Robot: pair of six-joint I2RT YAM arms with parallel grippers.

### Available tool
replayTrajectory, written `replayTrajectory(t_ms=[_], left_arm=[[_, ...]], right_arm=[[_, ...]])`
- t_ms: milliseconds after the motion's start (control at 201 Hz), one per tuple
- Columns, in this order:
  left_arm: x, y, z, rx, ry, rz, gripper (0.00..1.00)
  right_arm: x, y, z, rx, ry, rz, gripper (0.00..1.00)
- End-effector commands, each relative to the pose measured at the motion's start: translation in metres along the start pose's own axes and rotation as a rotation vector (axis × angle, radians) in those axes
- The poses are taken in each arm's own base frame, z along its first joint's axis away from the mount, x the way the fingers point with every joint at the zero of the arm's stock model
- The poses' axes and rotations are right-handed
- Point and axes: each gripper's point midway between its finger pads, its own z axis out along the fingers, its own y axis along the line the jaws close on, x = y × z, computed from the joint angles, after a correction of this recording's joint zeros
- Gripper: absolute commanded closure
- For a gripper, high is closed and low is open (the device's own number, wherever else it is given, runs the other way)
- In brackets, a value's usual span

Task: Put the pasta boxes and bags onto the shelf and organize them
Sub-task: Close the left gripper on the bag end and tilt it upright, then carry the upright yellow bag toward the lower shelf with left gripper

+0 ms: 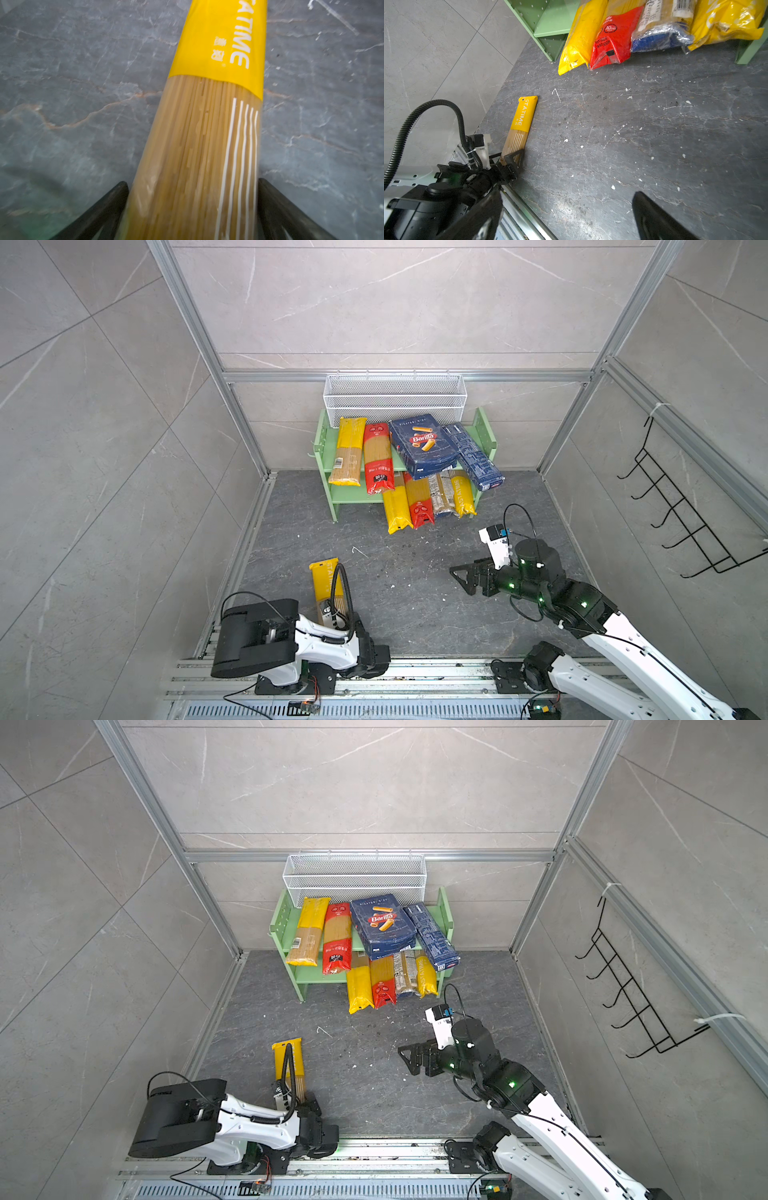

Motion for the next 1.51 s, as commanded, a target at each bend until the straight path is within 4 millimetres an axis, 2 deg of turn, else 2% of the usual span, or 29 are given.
replayTrajectory(t_ms=[0,239,358,508,682,851,1010,1175,1359,1508], left_arm=[[0.092,0.023,0.008,-0.153,0.413,-0.124,0.04],[0.104,0.022,0.012,-0.146,0.44,-0.096,0.07],[0.117,0.018,0.015,-0.139,0.477,-0.077,0.16],[0.124,0.015,0.016,-0.116,0.504,-0.067,0.49],[0.126,0.008,0.013,-0.095,0.516,-0.038,0.66],[0.119,0.004,0.01,-0.092,0.495,-0.02,1.0],[0.098,-0.012,0.001,-0.052,0.426,0.044,1.0],[0.074,-0.04,-0.007,0.057,0.315,0.102,1.0],[0.045,-0.056,-0.013,0.144,0.199,0.139,1.0],[0.021,-0.075,-0.03,0.203,0.106,0.202,1.0]], right_arm=[[-0.006,0.0,-0.009,0.016,-0.022,-0.003,0.01],[-0.008,-0.001,-0.016,0.029,-0.04,0.004,0.0],[-0.011,0.0,-0.019,0.029,-0.05,0.003,0.0],[-0.013,0.001,-0.022,0.027,-0.059,0.004,0.0],[-0.014,0.001,-0.02,0.027,-0.056,0.0,0.0],[-0.015,0.001,-0.019,0.028,-0.056,-0.004,0.0],[-0.016,0.001,-0.017,0.031,-0.056,-0.003,0.0],[-0.017,0.0,-0.015,0.039,-0.055,-0.003,0.0],[-0.018,-0.002,-0.012,0.05,-0.048,0.001,0.0],[-0.022,-0.001,-0.011,0.052,-0.05,0.007,0.0]])
